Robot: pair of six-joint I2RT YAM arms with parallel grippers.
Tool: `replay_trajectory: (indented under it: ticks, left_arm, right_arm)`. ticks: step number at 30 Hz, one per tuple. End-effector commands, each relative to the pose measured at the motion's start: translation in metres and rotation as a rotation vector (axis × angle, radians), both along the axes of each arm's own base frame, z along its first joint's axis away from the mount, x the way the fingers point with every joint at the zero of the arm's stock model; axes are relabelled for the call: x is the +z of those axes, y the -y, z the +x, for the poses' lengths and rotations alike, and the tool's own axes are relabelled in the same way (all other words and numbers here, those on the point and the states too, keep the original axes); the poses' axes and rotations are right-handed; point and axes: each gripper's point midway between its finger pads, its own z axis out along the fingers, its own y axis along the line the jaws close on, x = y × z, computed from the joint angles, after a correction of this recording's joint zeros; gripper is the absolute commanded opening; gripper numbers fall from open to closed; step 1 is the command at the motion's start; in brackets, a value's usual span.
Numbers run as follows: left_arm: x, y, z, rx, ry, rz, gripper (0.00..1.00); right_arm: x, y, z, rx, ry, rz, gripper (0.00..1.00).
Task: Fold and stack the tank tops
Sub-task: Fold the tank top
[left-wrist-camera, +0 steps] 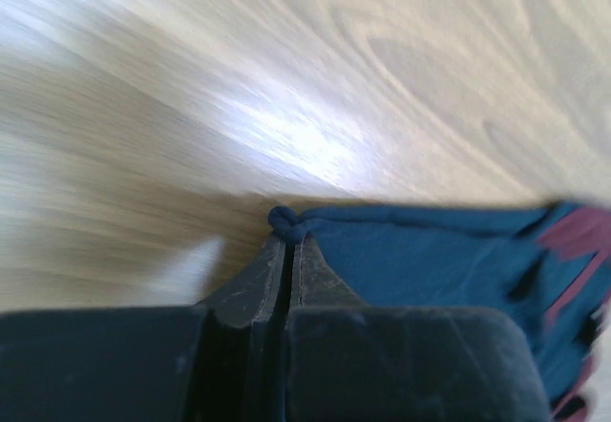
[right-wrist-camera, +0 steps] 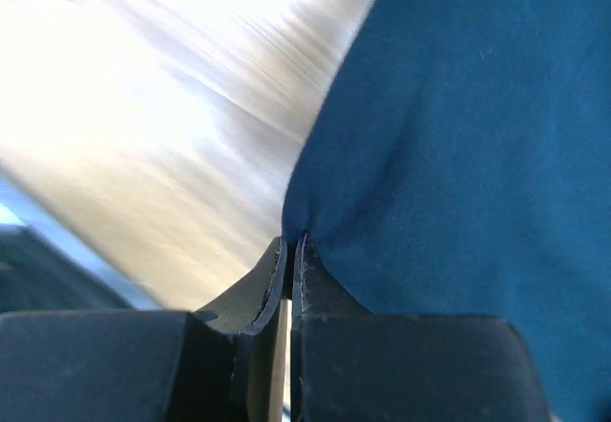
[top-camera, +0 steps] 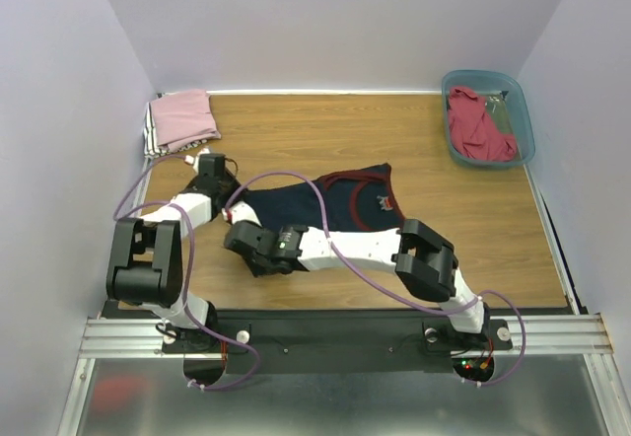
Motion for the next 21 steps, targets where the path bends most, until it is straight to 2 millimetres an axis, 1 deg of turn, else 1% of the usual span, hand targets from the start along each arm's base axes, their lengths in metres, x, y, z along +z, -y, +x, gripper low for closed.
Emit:
replay_trajectory:
  ticks: [1,2,3,4,5,6,7,8,9,10,11,12,13,15,16,17,18,19,20,21]
  left_arm:
    - [0.076,-0.038,0.030,0.057,0.181,0.032,0.00]
    - [0.084,-0.043,0.032,0.059,0.195,0.039,0.00]
    - [0.100,-0.050,0.037,0.069,0.220,0.044,0.00]
    - [0.111,-0.052,0.039,0.063,0.242,0.054,0.00]
    - [0.120,-0.052,0.041,0.055,0.259,0.059,0.00]
    - [0.133,-0.052,0.045,0.052,0.282,0.058,0.00]
    - [0.144,-0.047,0.046,0.026,0.305,0.043,0.00]
    - [0.155,-0.043,0.050,0.012,0.333,0.028,0.00]
    - [0.160,-0.040,0.051,0.000,0.342,0.016,0.00]
    - [0.164,-0.032,0.052,-0.026,0.348,-0.002,0.00]
    - [0.172,-0.026,0.055,-0.038,0.365,-0.010,0.00]
    - [0.175,-0.020,0.056,-0.050,0.371,-0.015,0.00]
    - [0.174,-0.006,0.057,-0.081,0.367,-0.024,0.00]
    - [0.182,0.010,0.060,-0.110,0.384,-0.036,0.00]
    - [0.178,0.028,0.060,-0.134,0.372,-0.050,0.00]
    - [0.183,0.037,0.063,-0.150,0.381,-0.057,0.00]
    - [0.186,0.047,0.064,-0.166,0.389,-0.065,0.00]
    - [0.182,0.055,0.066,-0.167,0.376,-0.073,0.00]
    - [0.188,0.072,0.066,-0.194,0.387,-0.083,0.00]
    - [0.189,0.079,0.067,-0.201,0.388,-0.092,0.00]
  right_arm:
    - [0.061,-0.067,-0.033,0.192,-0.121,0.243,0.00]
    - [0.083,-0.080,-0.034,0.213,-0.120,0.299,0.00]
    - [0.090,-0.087,-0.037,0.229,-0.129,0.321,0.00]
    - [0.096,-0.093,-0.039,0.242,-0.141,0.344,0.00]
    - [0.107,-0.097,-0.038,0.244,-0.134,0.367,0.00]
    - [0.121,-0.103,-0.041,0.262,-0.142,0.403,0.00]
    - [0.126,-0.104,-0.039,0.253,-0.137,0.416,0.00]
    - [0.138,-0.104,-0.039,0.251,-0.127,0.435,0.00]
    - [0.140,-0.102,-0.038,0.246,-0.127,0.438,0.00]
    - [0.145,-0.098,-0.032,0.216,-0.102,0.441,0.00]
    - [0.155,-0.094,-0.032,0.209,-0.093,0.457,0.00]
    - [0.159,-0.090,-0.028,0.197,-0.089,0.467,0.00]
    - [0.148,-0.081,-0.025,0.173,-0.103,0.448,0.00]
    - [0.157,-0.074,-0.021,0.152,-0.103,0.490,0.00]
    - [0.157,-0.063,-0.017,0.129,-0.110,0.506,0.01]
    - [0.161,-0.057,-0.016,0.121,-0.113,0.520,0.00]
    - [0.160,-0.050,-0.013,0.106,-0.118,0.525,0.00]
    - [0.178,-0.039,-0.010,0.091,-0.117,0.567,0.00]
    - [0.164,-0.029,-0.009,0.075,-0.128,0.555,0.00]
    - [0.164,-0.021,-0.004,0.055,-0.128,0.565,0.00]
